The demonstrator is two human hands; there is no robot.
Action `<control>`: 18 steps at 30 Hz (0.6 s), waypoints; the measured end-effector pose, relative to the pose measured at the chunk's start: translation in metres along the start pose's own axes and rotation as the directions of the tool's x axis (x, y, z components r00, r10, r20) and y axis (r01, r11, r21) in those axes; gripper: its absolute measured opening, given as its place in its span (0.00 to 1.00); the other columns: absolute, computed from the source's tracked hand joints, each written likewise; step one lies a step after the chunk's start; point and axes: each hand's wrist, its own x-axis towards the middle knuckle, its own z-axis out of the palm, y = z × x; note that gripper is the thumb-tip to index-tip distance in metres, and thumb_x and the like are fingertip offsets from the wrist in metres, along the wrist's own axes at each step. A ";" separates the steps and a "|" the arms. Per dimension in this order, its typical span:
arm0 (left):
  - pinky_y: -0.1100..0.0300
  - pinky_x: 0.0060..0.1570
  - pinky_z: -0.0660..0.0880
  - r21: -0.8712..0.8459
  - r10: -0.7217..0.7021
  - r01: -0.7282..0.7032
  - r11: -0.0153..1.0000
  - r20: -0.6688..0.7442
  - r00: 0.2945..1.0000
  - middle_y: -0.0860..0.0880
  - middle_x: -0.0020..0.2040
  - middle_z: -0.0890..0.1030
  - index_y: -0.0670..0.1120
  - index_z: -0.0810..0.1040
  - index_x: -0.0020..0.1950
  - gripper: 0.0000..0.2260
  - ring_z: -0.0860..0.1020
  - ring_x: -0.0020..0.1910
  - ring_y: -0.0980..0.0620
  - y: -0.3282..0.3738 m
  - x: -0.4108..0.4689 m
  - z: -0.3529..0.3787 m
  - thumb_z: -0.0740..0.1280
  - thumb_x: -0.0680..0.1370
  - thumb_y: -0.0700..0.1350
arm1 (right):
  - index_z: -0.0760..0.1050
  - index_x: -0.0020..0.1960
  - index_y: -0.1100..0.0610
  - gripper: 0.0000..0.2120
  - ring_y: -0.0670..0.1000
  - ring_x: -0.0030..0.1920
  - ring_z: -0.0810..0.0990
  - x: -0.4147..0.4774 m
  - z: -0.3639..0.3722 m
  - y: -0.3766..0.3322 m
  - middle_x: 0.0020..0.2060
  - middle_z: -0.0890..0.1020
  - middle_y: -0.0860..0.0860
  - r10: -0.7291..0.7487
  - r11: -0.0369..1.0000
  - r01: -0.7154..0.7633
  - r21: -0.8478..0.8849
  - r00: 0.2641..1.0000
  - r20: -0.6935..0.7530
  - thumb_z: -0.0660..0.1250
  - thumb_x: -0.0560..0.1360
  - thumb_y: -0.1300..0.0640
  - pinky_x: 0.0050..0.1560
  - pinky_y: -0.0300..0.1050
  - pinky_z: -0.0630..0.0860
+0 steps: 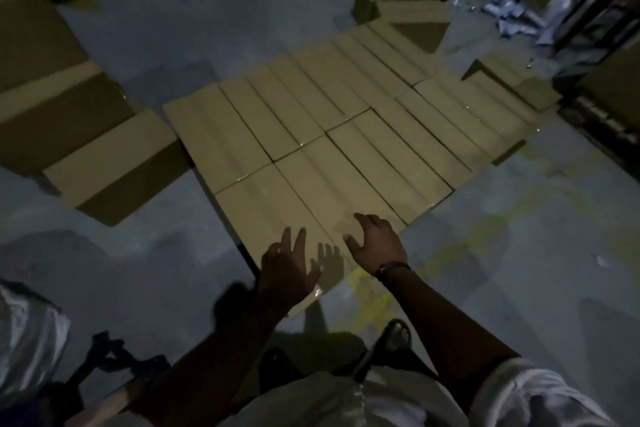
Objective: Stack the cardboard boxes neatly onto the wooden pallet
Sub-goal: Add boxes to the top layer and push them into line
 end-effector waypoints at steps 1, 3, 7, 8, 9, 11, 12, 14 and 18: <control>0.45 0.65 0.72 -0.003 0.011 -0.011 1.000 -0.013 1.000 0.38 0.79 0.62 0.47 0.57 0.82 0.41 0.72 0.68 0.35 0.011 0.002 -0.002 0.60 0.75 0.68 | 0.66 0.76 0.54 0.29 0.60 0.68 0.70 -0.001 -0.010 0.010 0.70 0.73 0.55 0.004 1.000 -0.005 -0.008 1.000 -0.019 0.63 0.79 0.43 0.64 0.53 0.71; 0.46 0.66 0.70 -0.003 0.014 -0.014 1.000 -0.011 1.000 0.40 0.81 0.60 0.48 0.55 0.83 0.41 0.71 0.69 0.36 0.037 0.009 -0.005 0.58 0.75 0.69 | 0.65 0.76 0.54 0.28 0.60 0.69 0.69 0.000 -0.029 0.030 0.71 0.72 0.55 0.020 1.000 -0.020 -0.007 0.998 -0.052 0.63 0.80 0.43 0.65 0.54 0.71; 0.48 0.69 0.65 -0.038 0.030 -0.029 0.999 0.033 0.999 0.46 0.83 0.52 0.53 0.47 0.83 0.40 0.64 0.74 0.39 0.103 0.026 -0.010 0.60 0.77 0.68 | 0.65 0.76 0.55 0.29 0.61 0.68 0.70 0.005 -0.064 0.076 0.70 0.72 0.56 0.024 1.000 -0.024 0.010 0.995 -0.093 0.63 0.80 0.44 0.64 0.56 0.71; 0.48 0.70 0.64 -0.044 0.038 -0.037 0.998 0.033 0.999 0.47 0.83 0.52 0.53 0.47 0.83 0.40 0.63 0.75 0.40 0.120 0.030 -0.011 0.60 0.78 0.67 | 0.65 0.76 0.55 0.29 0.61 0.68 0.70 0.006 -0.073 0.089 0.70 0.73 0.56 0.030 0.999 -0.028 0.022 0.995 -0.099 0.63 0.80 0.44 0.64 0.56 0.71; 0.49 0.70 0.64 -0.052 0.041 -0.040 0.998 0.035 0.999 0.47 0.83 0.51 0.53 0.47 0.83 0.40 0.62 0.75 0.40 0.138 0.034 -0.011 0.61 0.78 0.67 | 0.66 0.76 0.56 0.28 0.61 0.67 0.70 0.007 -0.082 0.104 0.69 0.73 0.56 0.035 0.999 -0.032 0.037 0.993 -0.108 0.63 0.80 0.44 0.64 0.56 0.71; 0.48 0.71 0.62 -0.075 0.056 -0.053 0.996 0.035 0.998 0.47 0.83 0.52 0.53 0.47 0.83 0.40 0.61 0.76 0.40 0.177 0.044 -0.011 0.61 0.78 0.66 | 0.67 0.75 0.56 0.28 0.61 0.67 0.70 0.008 -0.099 0.136 0.69 0.74 0.57 0.038 0.998 -0.031 0.056 0.991 -0.128 0.64 0.79 0.44 0.63 0.55 0.72; 0.48 0.71 0.62 -0.084 0.071 -0.068 0.994 0.032 0.997 0.46 0.83 0.52 0.53 0.47 0.83 0.40 0.61 0.76 0.39 0.196 0.050 -0.010 0.61 0.78 0.67 | 0.67 0.75 0.56 0.28 0.61 0.67 0.71 0.008 -0.107 0.154 0.69 0.74 0.57 0.036 0.998 -0.029 0.057 0.990 -0.133 0.64 0.79 0.44 0.63 0.54 0.72; 0.47 0.71 0.63 -0.097 0.094 -0.091 0.991 0.028 0.995 0.46 0.83 0.52 0.53 0.48 0.83 0.40 0.62 0.76 0.39 0.237 0.065 -0.009 0.61 0.78 0.67 | 0.68 0.75 0.56 0.28 0.60 0.67 0.71 0.008 -0.126 0.189 0.68 0.74 0.57 0.040 0.998 -0.031 0.061 0.989 -0.142 0.65 0.79 0.44 0.63 0.53 0.73; 0.46 0.70 0.66 -0.138 0.116 -0.117 0.983 -0.019 0.993 0.46 0.82 0.55 0.53 0.50 0.83 0.40 0.63 0.75 0.38 0.317 0.090 -0.003 0.62 0.78 0.67 | 0.68 0.74 0.56 0.28 0.59 0.67 0.71 0.002 -0.163 0.257 0.68 0.75 0.57 0.062 0.995 -0.048 0.086 0.982 -0.181 0.65 0.78 0.45 0.64 0.52 0.73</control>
